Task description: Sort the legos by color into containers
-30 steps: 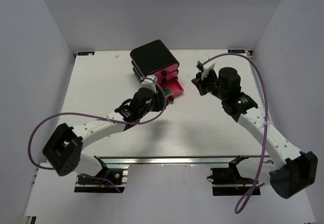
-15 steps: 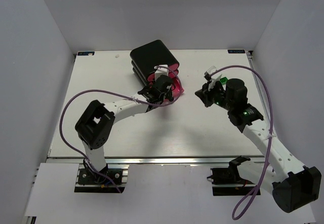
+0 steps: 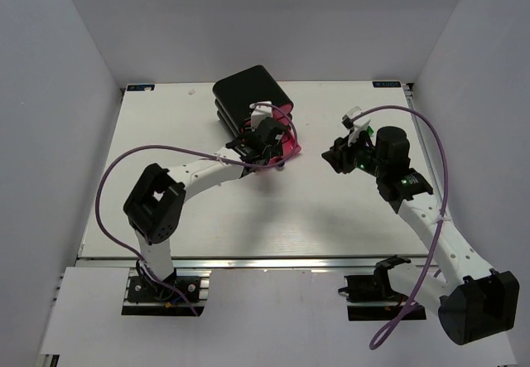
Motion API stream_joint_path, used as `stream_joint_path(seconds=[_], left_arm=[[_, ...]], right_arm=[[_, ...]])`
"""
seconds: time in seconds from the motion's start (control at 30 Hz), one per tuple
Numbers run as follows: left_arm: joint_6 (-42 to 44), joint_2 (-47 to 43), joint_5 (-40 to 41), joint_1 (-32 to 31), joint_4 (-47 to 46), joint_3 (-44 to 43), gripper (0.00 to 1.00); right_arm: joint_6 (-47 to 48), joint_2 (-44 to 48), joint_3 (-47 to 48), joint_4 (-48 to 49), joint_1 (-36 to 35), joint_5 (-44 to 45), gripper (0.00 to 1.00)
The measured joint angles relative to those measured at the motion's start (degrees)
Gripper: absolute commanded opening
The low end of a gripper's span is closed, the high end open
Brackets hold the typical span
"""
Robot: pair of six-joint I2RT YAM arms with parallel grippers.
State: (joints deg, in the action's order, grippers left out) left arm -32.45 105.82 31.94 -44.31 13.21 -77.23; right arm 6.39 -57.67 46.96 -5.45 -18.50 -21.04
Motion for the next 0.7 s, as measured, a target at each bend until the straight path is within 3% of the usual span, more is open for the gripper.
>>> stream_joint_path(seconds=[0.07, 0.1, 0.13, 0.17, 0.23, 0.27, 0.3, 0.33, 0.4, 0.57, 0.7], left_arm=[[-0.02, -1.9, -1.22, 0.0, 0.87, 0.15, 0.5], [0.24, -3.58, -2.25, 0.02, 0.98, 0.72, 0.21], [0.52, -5.84, -3.76, 0.02, 0.76, 1.86, 0.08], [0.74, -8.66, -5.29, 0.0, 0.74, 3.34, 0.0], [2.32, -16.48, -9.16, 0.0, 0.87, 8.0, 0.0], [3.15, -21.46, -11.13, 0.0, 1.09, 10.71, 0.05], [4.24, -26.03, -12.76, 0.0, 1.4, 13.25, 0.35], [5.66, -31.17, -14.08, 0.0, 2.12, 15.72, 0.52], [7.8, -41.99, -16.28, -0.04, 2.97, 20.76, 0.74], [11.32, -64.04, -16.94, -0.02, 7.26, 32.0, 0.84], [13.0, -70.44, -16.55, 0.0, 9.97, 38.27, 0.84]], right_arm=[[-0.02, -0.66, 0.0, 0.02, 0.83, -0.09, 0.51], [-0.17, -1.14, 0.0, 0.02, 1.31, 0.26, 0.54], [-0.22, -1.75, 0.02, 0.09, 1.84, 1.03, 0.55], [-0.28, -2.54, 0.07, 0.09, 2.38, 1.84, 0.57], [-0.35, -5.35, 0.76, -0.11, 3.63, 3.85, 0.64], [-0.52, -7.61, 1.68, -0.39, 4.31, 4.85, 0.67], [-0.5, -10.36, 2.95, -0.96, 5.05, 5.81, 0.7], [-0.44, -13.16, 4.48, -1.57, 5.75, 6.64, 0.77], [-0.22, -19.63, 8.26, -2.4, 7.37, 7.96, 0.83], [-1.31, -34.45, 21.62, -8.24, 12.24, 9.99, 0.85], [-6.51, -45.33, 35.52, -14.43, 16.11, 11.26, 0.84]])
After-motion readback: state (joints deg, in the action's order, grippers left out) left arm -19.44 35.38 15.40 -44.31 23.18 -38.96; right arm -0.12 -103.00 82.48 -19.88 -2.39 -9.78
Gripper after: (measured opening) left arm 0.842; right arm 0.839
